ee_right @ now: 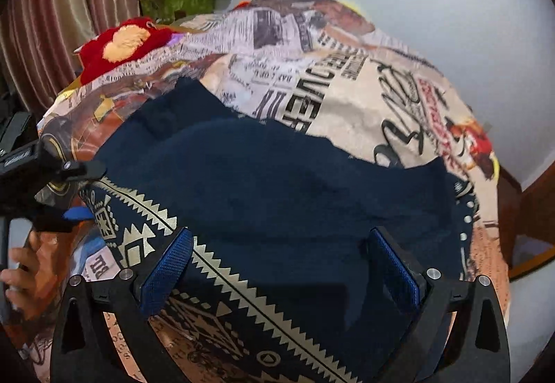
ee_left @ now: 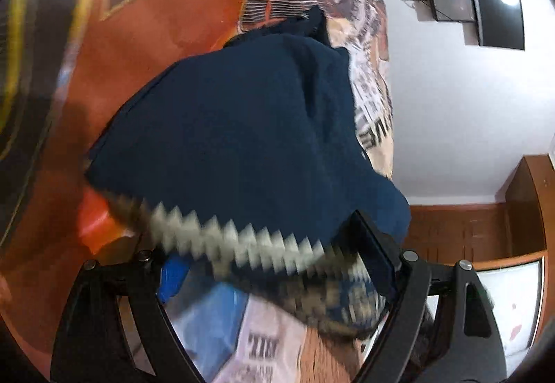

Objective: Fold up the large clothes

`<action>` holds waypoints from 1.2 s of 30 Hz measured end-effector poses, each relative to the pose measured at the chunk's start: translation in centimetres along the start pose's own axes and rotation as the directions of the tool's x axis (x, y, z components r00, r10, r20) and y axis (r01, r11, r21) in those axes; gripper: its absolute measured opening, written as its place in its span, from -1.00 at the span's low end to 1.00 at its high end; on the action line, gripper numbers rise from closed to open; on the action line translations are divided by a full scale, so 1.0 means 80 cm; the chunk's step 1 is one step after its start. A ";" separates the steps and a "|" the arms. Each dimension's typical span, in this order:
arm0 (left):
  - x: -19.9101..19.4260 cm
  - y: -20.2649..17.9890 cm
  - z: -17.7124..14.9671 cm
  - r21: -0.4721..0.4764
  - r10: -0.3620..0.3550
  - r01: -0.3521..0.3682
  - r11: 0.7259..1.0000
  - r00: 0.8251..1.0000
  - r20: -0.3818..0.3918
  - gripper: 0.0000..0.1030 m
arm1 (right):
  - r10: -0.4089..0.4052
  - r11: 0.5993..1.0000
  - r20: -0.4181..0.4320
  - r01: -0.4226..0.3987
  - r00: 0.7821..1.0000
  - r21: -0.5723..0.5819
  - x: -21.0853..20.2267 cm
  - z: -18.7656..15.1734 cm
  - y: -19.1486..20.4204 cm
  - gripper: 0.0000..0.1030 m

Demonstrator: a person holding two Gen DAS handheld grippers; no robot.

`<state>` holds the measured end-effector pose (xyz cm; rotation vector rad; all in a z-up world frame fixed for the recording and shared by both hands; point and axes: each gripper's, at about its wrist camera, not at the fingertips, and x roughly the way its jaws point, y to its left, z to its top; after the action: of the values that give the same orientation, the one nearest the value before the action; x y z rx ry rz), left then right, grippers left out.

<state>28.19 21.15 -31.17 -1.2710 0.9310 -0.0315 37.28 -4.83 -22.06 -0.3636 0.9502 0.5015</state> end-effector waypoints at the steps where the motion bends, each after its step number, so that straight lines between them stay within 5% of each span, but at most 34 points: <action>1: 0.005 0.000 0.006 -0.004 0.005 -0.005 1.000 1.000 0.017 0.64 | 0.011 1.000 -0.009 -0.011 1.000 0.004 0.004 -0.002 -0.002 0.96; 6: 0.024 -0.017 0.027 0.043 0.094 -0.097 0.994 0.993 0.075 0.54 | 0.049 0.998 -0.035 -0.048 0.998 0.043 0.012 -0.003 -0.011 0.99; 14: 0.030 -0.079 0.025 0.235 0.235 -0.288 0.928 0.945 0.228 -0.64 | 0.062 0.996 -0.056 -0.058 0.997 0.064 0.019 -0.007 -0.019 0.99; 17: 0.017 -0.127 0.011 0.344 0.246 -0.350 0.872 0.918 0.311 -0.71 | 0.053 0.997 -0.057 -0.049 0.997 0.063 0.017 -0.007 -0.021 0.99; 19: 0.008 -0.166 -0.006 0.429 0.244 -0.400 0.810 0.895 0.372 -0.73 | 0.041 0.998 -0.055 -0.038 0.998 0.057 0.013 -0.009 -0.024 0.99; 23: 0.003 -0.267 -0.062 0.633 0.175 -0.491 0.599 0.851 0.494 -0.77 | 0.037 0.998 -0.052 -0.034 0.998 0.061 0.000 -0.017 -0.035 0.99; 25: 0.001 -0.298 -0.089 0.700 0.129 -0.502 0.507 0.848 0.514 -0.78 | 0.041 0.997 -0.046 -0.038 0.998 0.067 -0.011 -0.024 -0.044 0.99; 27: 0.012 -0.340 -0.121 0.768 0.079 -0.492 0.410 0.858 0.508 -0.79 | 0.041 0.996 -0.039 -0.038 0.998 0.078 -0.024 -0.033 -0.055 0.99; 31: 0.042 -0.383 -0.172 0.844 0.046 -0.450 0.292 0.888 0.457 -0.80 | 0.012 0.992 -0.005 -0.011 1.000 0.125 -0.069 -0.060 -0.095 0.99; 36: 0.101 -0.387 -0.246 0.934 0.109 -0.327 0.145 0.943 0.313 -0.80 | -0.081 0.977 0.035 0.073 0.996 0.200 -0.138 -0.106 -0.157 0.99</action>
<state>35.69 -9.23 -10.35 0.1619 0.6721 -0.2592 33.16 -22.21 -16.37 -0.2074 0.9319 0.3387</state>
